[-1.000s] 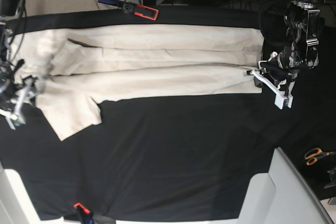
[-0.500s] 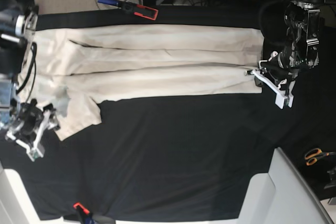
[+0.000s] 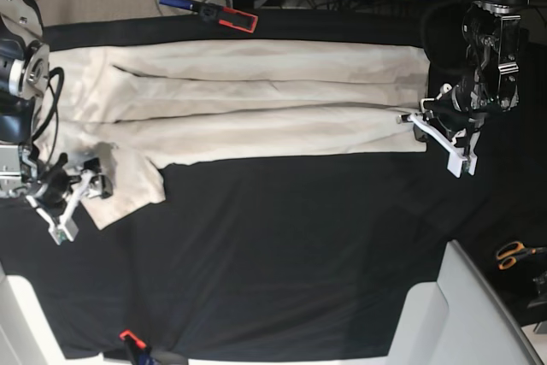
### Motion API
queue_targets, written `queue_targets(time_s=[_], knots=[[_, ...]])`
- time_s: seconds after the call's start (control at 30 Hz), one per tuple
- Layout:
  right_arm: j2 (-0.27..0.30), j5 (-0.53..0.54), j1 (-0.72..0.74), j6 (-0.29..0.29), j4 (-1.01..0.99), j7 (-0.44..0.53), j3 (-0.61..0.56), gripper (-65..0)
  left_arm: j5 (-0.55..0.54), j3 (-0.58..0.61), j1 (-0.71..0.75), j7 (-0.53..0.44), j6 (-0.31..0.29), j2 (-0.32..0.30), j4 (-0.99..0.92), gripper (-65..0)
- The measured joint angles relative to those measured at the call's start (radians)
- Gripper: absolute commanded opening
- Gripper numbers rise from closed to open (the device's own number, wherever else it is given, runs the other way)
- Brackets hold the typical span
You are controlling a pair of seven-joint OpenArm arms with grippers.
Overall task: Fold the T-shirt properly
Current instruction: 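Lay the strip down and move the right gripper along the shirt edge, then grasp the strip corners with both grippers and lift them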
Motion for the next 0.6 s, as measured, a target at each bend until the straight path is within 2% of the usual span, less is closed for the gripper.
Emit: queue_targets(time_s=[0.07,0.1,0.27,0.3,0.33,0.4,0.47,0.6], knots=[[-0.003,0.003,0.003,0.0,-0.011,0.011,0.0,-15.6,0.0,0.0,0.0,0.0,0.0,0.0,0.0,-65.0],[-0.002,0.004,0.003,0.003,-0.011,0.011,0.0,-19.1,0.0,0.0,0.0,0.0,0.0,0.0,0.0,-65.0],[0.002,0.003,0.003,0.0,-0.011,0.01,0.0,-53.9,0.0,0.0,0.0,0.0,0.0,0.0,0.0,-65.0],[0.001,0.004,0.003,0.0,-0.011,0.011,0.0,-59.9,0.0,0.0,0.0,0.0,0.0,0.0,0.0,-65.0],[0.0,0.003,0.003,0.0,-0.01,0.012,0.0,-63.2,0.0,0.0,0.0,0.0,0.0,0.0,0.0,-65.0],[0.0,0.003,0.003,-0.004,-0.008,0.012,0.0,-63.0,0.0,0.0,0.0,0.0,0.0,0.0,0.0,-65.0],[0.001,0.003,0.003,-0.041,-0.006,0.011,0.0,-63.8,0.0,0.0,0.0,0.0,0.0,0.0,0.0,-65.0],[0.0,0.002,-0.002,-0.038,0.031,0.009,0.0,-64.4,0.0,0.0,-0.001,0.0,0.0,0.0,0.0,-65.0]])
